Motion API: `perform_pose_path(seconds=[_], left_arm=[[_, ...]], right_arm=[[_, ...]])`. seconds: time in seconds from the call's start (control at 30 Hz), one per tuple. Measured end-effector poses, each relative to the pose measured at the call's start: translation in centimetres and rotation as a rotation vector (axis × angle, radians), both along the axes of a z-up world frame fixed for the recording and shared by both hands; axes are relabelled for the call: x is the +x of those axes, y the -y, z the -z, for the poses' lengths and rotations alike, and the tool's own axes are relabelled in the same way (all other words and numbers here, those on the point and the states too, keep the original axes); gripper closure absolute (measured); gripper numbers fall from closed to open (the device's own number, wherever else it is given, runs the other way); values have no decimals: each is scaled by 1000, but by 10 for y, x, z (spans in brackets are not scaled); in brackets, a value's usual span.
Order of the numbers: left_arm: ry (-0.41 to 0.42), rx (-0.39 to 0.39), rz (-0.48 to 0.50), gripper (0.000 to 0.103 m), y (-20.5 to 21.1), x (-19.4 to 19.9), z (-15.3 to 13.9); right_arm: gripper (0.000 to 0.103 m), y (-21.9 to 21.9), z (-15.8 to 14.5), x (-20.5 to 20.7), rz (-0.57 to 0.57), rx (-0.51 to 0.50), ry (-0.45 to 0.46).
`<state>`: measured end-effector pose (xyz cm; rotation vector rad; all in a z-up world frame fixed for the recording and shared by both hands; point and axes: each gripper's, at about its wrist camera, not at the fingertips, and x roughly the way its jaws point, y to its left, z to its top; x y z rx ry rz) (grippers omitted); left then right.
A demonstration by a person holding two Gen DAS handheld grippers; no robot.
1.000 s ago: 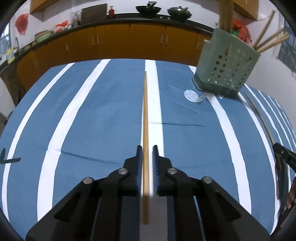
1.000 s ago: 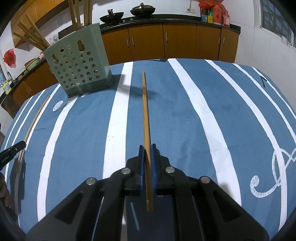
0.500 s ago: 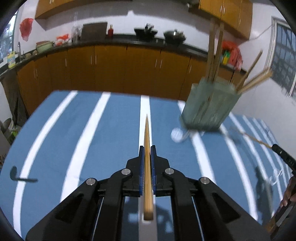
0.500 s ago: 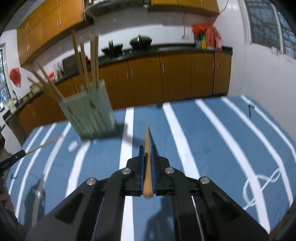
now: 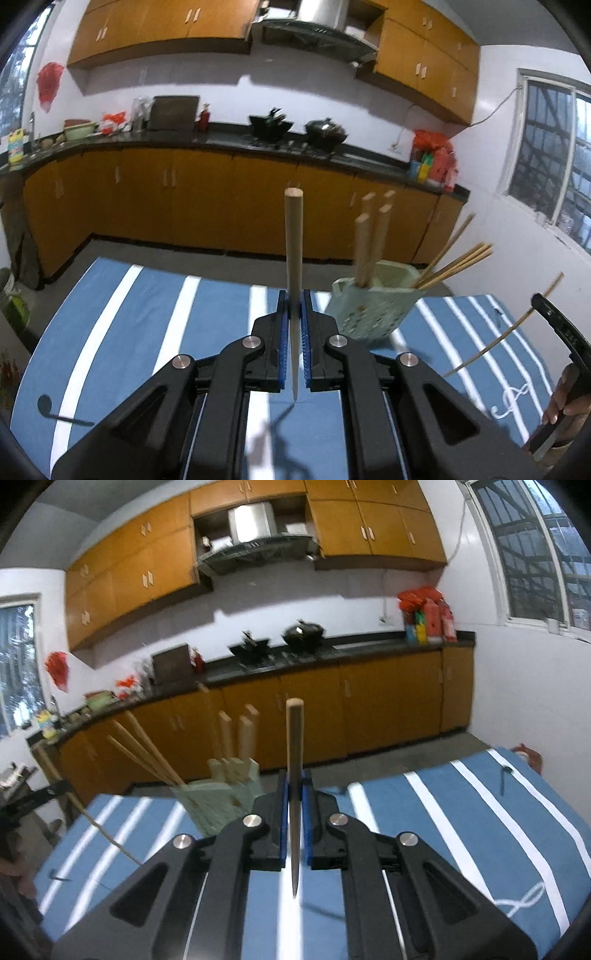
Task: Organize utensils
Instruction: 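Lift both held chopsticks upright over the green holder, then open the left tool into the holder while the right tool opens too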
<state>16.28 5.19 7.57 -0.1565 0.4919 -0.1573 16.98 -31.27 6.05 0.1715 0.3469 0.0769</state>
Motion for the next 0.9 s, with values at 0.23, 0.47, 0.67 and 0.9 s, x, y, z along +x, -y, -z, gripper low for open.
perform_pose_path(seconds=[0.23,0.47,0.67,0.9], left_arm=[[118,-4,69,96,37,2,-41],[260,-31,62,96,64,18,-73],[304,-41,34,96,77,46,-71],[236,-49,56,96,82,78,-37]], right_arm=[[95,-27,-56,-6,-109,40,168],[95,-55,-91,8,-110,1,337],[95,-70,-88,49,-102,-42,369],[95,-73,-58,101,-94,-29,264]])
